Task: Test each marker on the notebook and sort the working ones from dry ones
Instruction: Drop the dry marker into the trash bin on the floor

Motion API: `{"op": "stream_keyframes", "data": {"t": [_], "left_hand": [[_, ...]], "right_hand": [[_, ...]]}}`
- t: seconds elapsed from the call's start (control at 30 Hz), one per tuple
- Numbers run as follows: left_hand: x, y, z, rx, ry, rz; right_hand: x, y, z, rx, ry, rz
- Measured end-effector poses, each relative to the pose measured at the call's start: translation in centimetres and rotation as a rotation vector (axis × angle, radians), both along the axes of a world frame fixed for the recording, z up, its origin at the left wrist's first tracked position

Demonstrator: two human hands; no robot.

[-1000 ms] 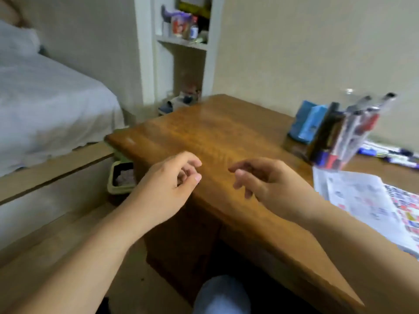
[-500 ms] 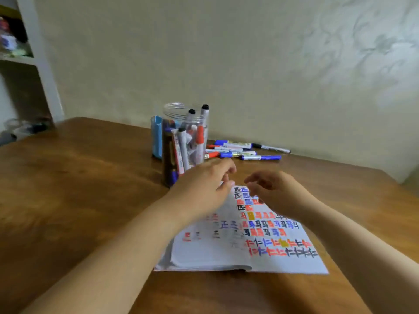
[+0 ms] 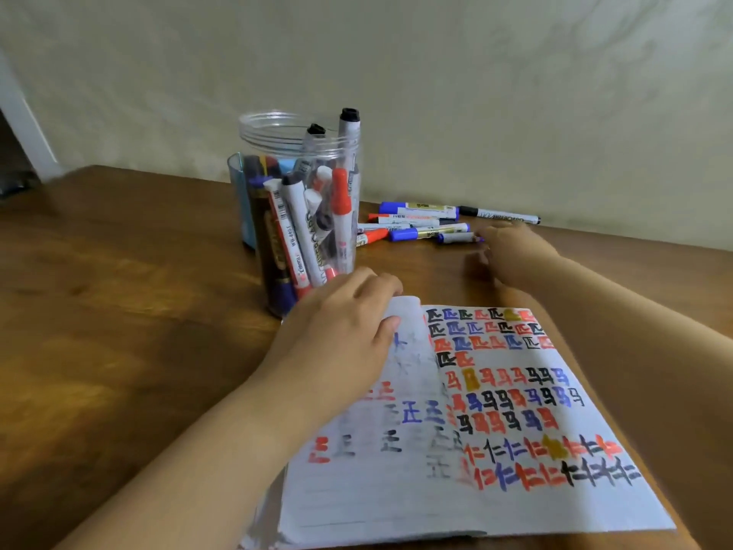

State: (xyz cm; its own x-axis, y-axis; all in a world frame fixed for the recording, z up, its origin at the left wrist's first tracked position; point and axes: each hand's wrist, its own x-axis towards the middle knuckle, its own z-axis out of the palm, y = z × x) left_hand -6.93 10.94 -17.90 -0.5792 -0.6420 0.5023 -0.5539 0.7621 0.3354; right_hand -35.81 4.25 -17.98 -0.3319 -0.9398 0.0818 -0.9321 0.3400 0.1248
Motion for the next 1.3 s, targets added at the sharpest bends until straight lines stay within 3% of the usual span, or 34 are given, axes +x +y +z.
{"op": "stream_keyframes", "data": {"t": [0.27, 0.37, 0.5, 0.57, 0.67, 0.8, 0.9, 0.97, 1.03, 1.1, 1.17, 1.23, 1.3], "left_hand": [[0.0, -0.1, -0.2, -0.045, 0.017, -0.026], [-0.1, 0.3, 0.1, -0.012, 0.040, -0.024], [0.0, 0.4, 0.1, 0.050, 0.082, -0.010], [-0.2, 0.8, 0.4, 0.112, 0.100, -0.027], [-1.0, 2.2, 1.2, 0.239, 0.119, -0.100], [-2.3, 4.7, 2.0, 0.295, -0.085, -0.197], [-2.3, 5.9, 2.1, 0.270, -0.192, -0.192], [-1.9, 6.3, 1.7, 0.243, -0.250, -0.165], [-1.3, 6.6, 1.4, 0.220, -0.310, -0.143], [-0.8, 6.8, 1.2, 0.226, -0.335, -0.153], [-0.6, 7.1, 1.1, 0.259, -0.328, -0.200], [-0.7, 7.3, 1.1, 0.296, -0.319, -0.220], [-0.9, 7.1, 1.1, 0.278, -0.324, -0.199]], "right_hand": [[0.4, -1.6, 0.1, -0.016, 0.197, 0.113], [1.0, -0.2, 0.6, -0.057, 0.149, 0.178], [3.4, 4.5, 2.9, -0.448, -0.283, 0.105], [5.4, 8.2, 3.9, -0.605, -0.755, 0.067], [8.4, 14.2, 4.1, -0.620, -1.404, 0.058], [10.7, 19.2, 2.8, -0.664, -1.743, -0.021], [12.2, 21.5, 2.2, -0.659, -1.865, -0.104], [13.1, 22.8, 2.0, -0.514, -1.560, -0.154], [13.6, 23.8, 1.8, -0.407, -0.995, -0.109], [14.0, 24.4, 1.9, -0.520, -0.479, 0.098], [14.3, 23.9, 1.5, -0.512, -0.108, 0.348], [14.2, 22.8, 0.4, -0.415, 0.072, 0.488], [14.5, 21.8, 0.0, -0.301, 0.074, 0.520]]}}
